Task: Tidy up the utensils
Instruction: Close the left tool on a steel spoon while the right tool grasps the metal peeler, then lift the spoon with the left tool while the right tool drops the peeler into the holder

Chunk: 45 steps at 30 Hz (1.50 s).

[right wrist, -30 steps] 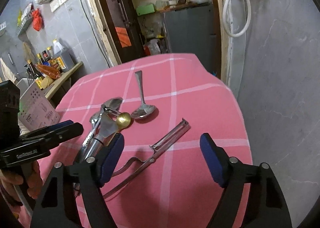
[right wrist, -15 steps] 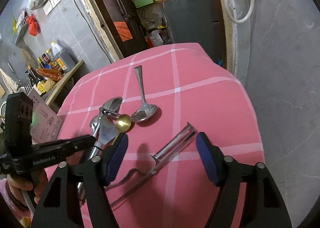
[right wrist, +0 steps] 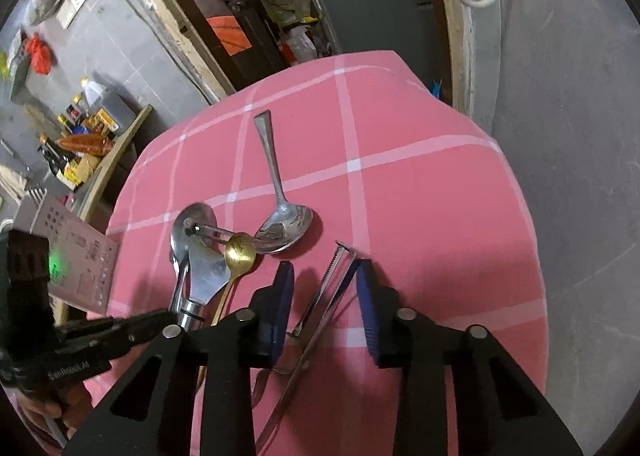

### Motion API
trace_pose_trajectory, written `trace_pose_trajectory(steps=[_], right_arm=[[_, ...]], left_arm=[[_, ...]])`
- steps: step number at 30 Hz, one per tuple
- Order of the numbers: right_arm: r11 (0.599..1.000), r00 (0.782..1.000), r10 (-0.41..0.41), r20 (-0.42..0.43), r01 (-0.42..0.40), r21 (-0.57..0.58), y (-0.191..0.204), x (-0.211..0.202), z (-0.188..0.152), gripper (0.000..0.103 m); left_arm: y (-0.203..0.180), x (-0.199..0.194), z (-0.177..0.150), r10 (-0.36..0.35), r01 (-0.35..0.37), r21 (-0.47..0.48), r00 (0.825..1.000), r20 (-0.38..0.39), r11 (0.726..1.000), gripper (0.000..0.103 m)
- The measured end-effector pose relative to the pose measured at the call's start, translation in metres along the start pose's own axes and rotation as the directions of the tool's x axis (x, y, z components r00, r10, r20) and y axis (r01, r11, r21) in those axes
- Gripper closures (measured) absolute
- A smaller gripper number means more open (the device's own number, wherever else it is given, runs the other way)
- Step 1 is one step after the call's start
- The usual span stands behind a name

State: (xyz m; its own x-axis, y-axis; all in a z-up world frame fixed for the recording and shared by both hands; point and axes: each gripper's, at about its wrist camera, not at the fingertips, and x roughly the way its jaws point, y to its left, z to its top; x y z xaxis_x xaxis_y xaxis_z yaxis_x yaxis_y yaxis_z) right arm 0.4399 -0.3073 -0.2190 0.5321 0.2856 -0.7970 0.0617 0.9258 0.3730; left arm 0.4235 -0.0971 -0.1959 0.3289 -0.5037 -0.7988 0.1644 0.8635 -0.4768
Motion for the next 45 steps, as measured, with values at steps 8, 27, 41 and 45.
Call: trace_pose_trajectory(steps=[8,27,41,45], right_arm=[[0.996,0.998,0.055,-0.02,-0.054,0.07,-0.001,0.007,-0.005,0.088],[0.962,0.972,0.213,0.099,-0.226,0.152,0.004,-0.042,-0.037,0.093],[0.943,0.911,0.326,0.254,-0.334,-0.014,0.083,-0.112,-0.016,0.093],[0.929,0.886,0.368,0.282,-0.361,-0.077,0.112,-0.128,-0.002,0.093]], left_arm=[[0.001,0.007,0.007,-0.014,0.015,0.019,0.997,-0.075,1.0,0.1],[-0.008,-0.035,-0.008,-0.046,0.045,0.051,0.999,0.026,0.998,0.1],[-0.014,-0.153,-0.008,-0.138,0.117,0.089,0.947,0.291,0.989,0.1],[-0.009,-0.195,-0.001,-0.139,0.112,0.094,0.922,0.362,0.989,0.1]])
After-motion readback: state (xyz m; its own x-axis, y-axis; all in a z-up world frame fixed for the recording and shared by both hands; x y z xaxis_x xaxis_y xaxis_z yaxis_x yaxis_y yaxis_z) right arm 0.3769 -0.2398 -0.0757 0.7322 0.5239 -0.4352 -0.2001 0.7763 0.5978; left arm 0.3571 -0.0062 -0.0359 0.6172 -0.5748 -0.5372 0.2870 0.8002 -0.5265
